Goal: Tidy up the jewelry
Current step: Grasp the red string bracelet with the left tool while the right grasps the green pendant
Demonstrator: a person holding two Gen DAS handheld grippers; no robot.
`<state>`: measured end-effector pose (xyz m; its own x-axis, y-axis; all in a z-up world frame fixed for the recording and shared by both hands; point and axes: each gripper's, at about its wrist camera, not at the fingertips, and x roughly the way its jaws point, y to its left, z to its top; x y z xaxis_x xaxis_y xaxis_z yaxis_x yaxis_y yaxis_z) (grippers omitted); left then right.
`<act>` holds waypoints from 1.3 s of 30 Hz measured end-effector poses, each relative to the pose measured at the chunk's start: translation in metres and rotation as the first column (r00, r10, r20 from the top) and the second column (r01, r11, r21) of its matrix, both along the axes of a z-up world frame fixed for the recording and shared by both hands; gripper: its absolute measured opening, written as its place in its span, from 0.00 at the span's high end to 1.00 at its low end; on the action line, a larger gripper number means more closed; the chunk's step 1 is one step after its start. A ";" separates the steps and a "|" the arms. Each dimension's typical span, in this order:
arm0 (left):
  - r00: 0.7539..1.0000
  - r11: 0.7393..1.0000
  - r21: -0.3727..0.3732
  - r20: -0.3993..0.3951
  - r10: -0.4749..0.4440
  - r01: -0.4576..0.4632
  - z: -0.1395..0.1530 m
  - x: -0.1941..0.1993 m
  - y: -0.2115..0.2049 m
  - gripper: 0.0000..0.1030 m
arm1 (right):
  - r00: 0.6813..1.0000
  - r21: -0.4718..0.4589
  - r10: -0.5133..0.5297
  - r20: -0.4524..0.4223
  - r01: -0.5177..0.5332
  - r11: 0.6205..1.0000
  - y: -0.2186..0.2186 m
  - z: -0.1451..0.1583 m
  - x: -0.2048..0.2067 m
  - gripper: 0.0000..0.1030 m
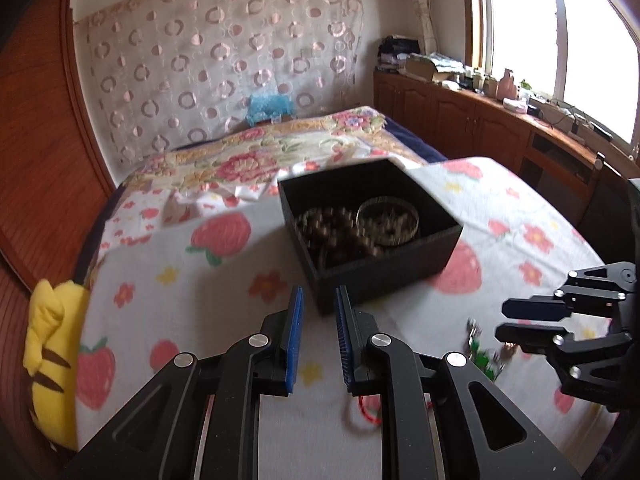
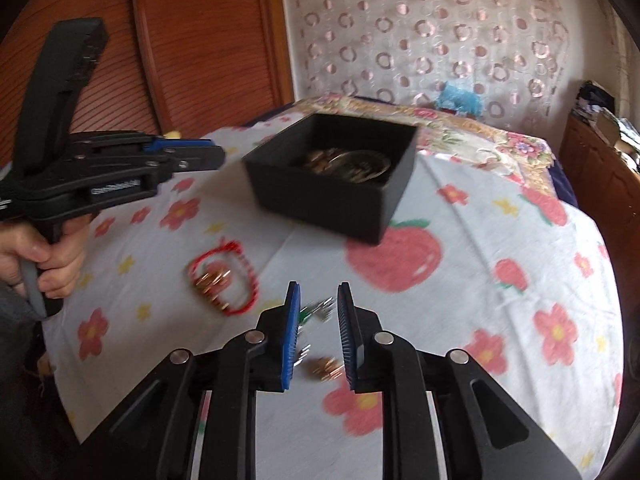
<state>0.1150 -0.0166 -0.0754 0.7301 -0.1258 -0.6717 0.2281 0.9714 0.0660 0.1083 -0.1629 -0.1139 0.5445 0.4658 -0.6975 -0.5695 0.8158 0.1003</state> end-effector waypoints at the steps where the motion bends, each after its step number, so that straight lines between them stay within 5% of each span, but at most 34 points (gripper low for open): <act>1: 1.000 1.000 -0.004 -0.013 0.005 -0.005 -0.006 -0.001 0.002 0.85 | 1.000 -0.003 0.017 -0.009 -0.017 1.000 0.004 -0.002 -0.004 0.79; 14: 0.995 1.000 -0.013 -0.100 0.024 -0.025 -0.042 -0.003 0.016 0.80 | 0.998 -0.066 0.011 -0.068 -0.016 0.998 0.021 -0.016 -0.005 0.80; 25: 0.991 0.999 -0.030 -0.130 0.015 -0.019 -0.048 0.000 0.018 0.77 | 1.000 -0.140 -0.001 -0.022 -0.002 0.990 0.031 -0.017 0.005 0.80; 27: 0.991 0.999 -0.032 -0.130 0.012 -0.016 -0.048 0.000 0.018 0.76 | 1.000 -0.138 0.011 -0.025 -0.014 0.990 0.031 -0.016 0.006 0.87; 39: 0.993 1.000 -0.027 -0.117 0.003 -0.006 -0.045 -0.004 0.014 0.75 | 1.000 -0.081 0.008 0.015 -0.007 0.997 0.018 0.003 -0.003 0.87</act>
<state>0.1105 -0.0028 -0.1201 0.6473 -0.1415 -0.7489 0.2279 0.9736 0.0130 0.1049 -0.1447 -0.1108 0.5522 0.4119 -0.7249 -0.5766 0.8167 0.0248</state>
